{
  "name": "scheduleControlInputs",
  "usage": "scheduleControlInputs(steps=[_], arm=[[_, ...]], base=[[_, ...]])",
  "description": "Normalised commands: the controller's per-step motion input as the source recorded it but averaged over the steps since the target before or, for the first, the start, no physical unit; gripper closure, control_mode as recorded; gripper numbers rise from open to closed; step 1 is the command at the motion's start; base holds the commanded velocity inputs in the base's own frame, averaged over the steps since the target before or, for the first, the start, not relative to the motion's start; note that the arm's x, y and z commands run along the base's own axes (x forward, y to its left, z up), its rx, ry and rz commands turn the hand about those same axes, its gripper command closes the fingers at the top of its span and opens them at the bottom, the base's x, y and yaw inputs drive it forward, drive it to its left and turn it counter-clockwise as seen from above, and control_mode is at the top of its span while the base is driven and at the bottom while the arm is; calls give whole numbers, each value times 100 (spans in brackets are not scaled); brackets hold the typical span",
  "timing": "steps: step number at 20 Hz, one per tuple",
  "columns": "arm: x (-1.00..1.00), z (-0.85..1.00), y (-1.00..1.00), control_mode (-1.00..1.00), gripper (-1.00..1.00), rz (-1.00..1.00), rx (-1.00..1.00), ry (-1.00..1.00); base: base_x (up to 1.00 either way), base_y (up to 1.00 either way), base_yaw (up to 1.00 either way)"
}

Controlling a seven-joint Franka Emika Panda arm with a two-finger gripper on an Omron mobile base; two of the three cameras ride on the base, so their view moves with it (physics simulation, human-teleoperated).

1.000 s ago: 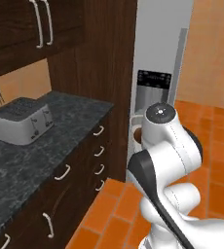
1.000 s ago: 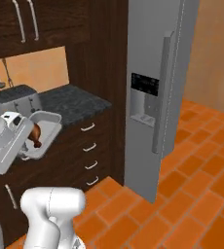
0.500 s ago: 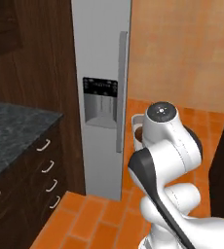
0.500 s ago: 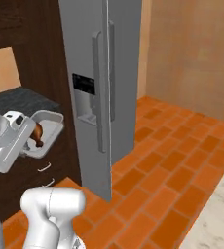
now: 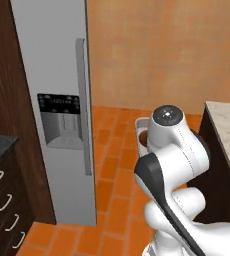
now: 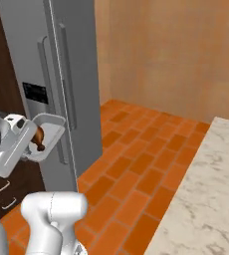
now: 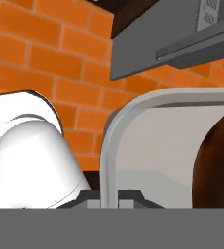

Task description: Take the meat container that has the chicken drumstick and place it on the second highest rack of the freezer. Then take the vegetable container that has the squash and bell pepper and place it on the highest rack of the freezer.

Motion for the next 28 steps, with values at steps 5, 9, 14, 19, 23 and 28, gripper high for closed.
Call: scheduleControlInputs(steps=[5, 9, 14, 19, 23, 28], arm=[[0, 0, 0, 100, 100, 0, 0, 0], [0, 0, 0, 100, 100, 0, 0, 0], [0, 0, 0, 100, 100, 0, 0, 0], [0, 0, 0, 100, 100, 0, 0, 0], [0, 0, 0, 100, 100, 0, 0, 0], [0, 0, 0, 100, 100, 0, 0, 0]], base=[[80, -91, -32], [91, -90, -33], [100, -56, -34], [100, -6, -22], [100, -20, -3], [100, -1, 6]])
